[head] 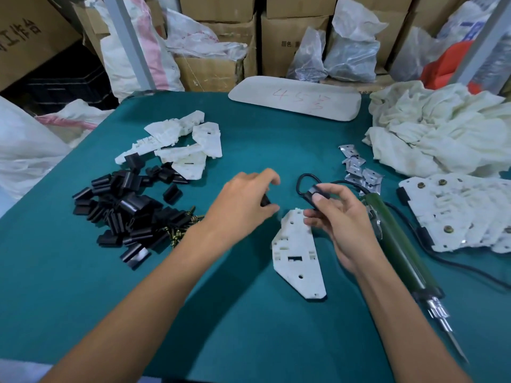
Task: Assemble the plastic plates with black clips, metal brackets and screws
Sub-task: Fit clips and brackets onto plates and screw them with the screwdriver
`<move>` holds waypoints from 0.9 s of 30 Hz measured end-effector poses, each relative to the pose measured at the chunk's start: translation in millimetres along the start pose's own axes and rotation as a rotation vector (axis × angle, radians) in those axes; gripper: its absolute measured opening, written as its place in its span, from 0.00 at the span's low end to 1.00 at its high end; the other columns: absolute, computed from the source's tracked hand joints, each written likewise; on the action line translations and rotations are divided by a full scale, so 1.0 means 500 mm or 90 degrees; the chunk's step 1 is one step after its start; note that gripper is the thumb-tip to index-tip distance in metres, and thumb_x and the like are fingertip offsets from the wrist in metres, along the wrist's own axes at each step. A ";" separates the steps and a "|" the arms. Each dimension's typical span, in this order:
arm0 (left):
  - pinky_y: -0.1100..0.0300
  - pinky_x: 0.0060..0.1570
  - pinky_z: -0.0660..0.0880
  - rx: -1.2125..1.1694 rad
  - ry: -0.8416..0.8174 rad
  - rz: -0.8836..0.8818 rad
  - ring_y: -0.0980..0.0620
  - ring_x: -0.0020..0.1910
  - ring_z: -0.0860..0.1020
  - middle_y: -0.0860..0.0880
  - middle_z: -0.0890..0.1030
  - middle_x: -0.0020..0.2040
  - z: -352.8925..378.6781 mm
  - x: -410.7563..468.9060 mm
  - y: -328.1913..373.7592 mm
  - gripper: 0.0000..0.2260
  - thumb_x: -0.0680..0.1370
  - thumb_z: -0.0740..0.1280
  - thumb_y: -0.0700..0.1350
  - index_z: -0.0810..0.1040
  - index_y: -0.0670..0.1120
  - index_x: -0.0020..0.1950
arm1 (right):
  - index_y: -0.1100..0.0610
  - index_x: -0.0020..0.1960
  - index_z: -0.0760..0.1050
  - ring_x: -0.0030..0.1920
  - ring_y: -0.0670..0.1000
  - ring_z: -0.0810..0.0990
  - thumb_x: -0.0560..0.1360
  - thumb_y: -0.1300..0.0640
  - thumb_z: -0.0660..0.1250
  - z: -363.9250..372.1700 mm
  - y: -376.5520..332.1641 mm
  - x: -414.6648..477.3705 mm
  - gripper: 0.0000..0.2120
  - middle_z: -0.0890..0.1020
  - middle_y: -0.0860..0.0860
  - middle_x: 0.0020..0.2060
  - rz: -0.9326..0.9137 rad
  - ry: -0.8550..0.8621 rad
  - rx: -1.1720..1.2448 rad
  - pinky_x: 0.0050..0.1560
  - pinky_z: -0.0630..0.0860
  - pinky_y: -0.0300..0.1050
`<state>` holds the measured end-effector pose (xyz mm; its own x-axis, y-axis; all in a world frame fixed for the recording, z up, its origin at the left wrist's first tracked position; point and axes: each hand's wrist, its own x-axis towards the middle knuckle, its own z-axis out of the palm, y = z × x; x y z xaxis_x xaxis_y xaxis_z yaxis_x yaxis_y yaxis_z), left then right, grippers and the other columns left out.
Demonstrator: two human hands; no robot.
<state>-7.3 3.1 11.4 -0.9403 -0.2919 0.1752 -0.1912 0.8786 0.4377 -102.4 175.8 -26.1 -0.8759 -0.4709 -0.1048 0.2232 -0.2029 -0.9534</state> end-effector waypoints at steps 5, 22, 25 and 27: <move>0.55 0.67 0.59 0.109 0.028 -0.073 0.46 0.65 0.61 0.49 0.71 0.64 0.057 -0.014 -0.015 0.29 0.74 0.65 0.69 0.78 0.49 0.63 | 0.50 0.55 0.81 0.37 0.48 0.80 0.79 0.67 0.69 -0.027 -0.002 0.008 0.13 0.84 0.51 0.42 0.003 -0.012 -0.092 0.46 0.79 0.41; 0.44 0.46 0.83 -0.692 0.023 -0.154 0.44 0.44 0.85 0.53 0.84 0.52 0.144 -0.091 0.031 0.15 0.78 0.71 0.49 0.67 0.60 0.58 | 0.62 0.60 0.80 0.45 0.51 0.86 0.83 0.67 0.62 -0.032 0.005 -0.003 0.10 0.88 0.58 0.47 0.120 -0.097 -0.049 0.47 0.83 0.41; 0.44 0.48 0.82 -0.645 0.042 -0.163 0.48 0.45 0.85 0.56 0.84 0.52 0.154 -0.093 0.032 0.15 0.78 0.70 0.50 0.67 0.62 0.56 | 0.62 0.57 0.80 0.41 0.53 0.86 0.80 0.66 0.68 -0.026 0.006 -0.006 0.07 0.88 0.58 0.43 0.094 -0.047 -0.052 0.45 0.83 0.42; 0.43 0.51 0.81 -0.617 0.064 -0.166 0.51 0.47 0.85 0.60 0.84 0.52 0.159 -0.091 0.035 0.14 0.78 0.70 0.50 0.66 0.62 0.55 | 0.59 0.53 0.82 0.39 0.53 0.85 0.77 0.65 0.73 -0.020 0.012 -0.008 0.06 0.87 0.55 0.39 0.056 -0.016 -0.092 0.44 0.83 0.43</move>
<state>9.7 61.6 -58.8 -0.8650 -0.5012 0.0251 -0.0344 0.1092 0.9934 -101.9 185.2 -34.1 -0.8442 -0.5032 -0.1848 0.2339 -0.0355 -0.9716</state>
